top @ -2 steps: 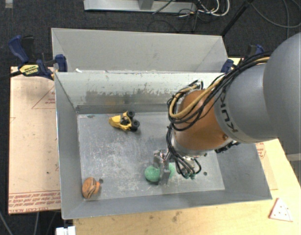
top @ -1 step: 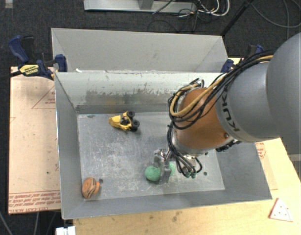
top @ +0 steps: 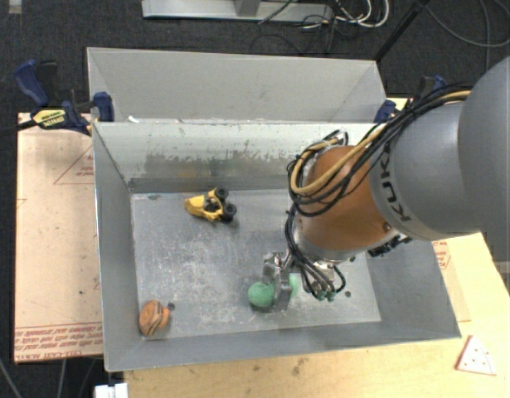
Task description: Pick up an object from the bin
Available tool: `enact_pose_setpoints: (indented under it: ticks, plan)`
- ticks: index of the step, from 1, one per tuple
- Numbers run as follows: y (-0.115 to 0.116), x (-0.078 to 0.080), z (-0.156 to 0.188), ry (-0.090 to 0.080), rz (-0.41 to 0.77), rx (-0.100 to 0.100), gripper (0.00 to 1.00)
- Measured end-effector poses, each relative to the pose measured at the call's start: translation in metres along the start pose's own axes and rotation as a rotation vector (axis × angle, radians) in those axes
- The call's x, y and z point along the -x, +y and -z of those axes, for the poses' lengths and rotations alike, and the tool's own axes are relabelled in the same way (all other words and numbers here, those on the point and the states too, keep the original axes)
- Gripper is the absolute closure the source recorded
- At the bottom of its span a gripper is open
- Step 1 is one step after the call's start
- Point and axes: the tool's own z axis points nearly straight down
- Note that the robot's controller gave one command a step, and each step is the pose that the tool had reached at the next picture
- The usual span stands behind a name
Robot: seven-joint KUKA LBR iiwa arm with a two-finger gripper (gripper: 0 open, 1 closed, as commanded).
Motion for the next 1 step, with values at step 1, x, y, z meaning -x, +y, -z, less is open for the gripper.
enact_pose_setpoints:
  ticks: [1]
  plan:
    - [-0.0002, -0.0014, 0.0215, 0.004, 0.0, 0.0, 1.0]
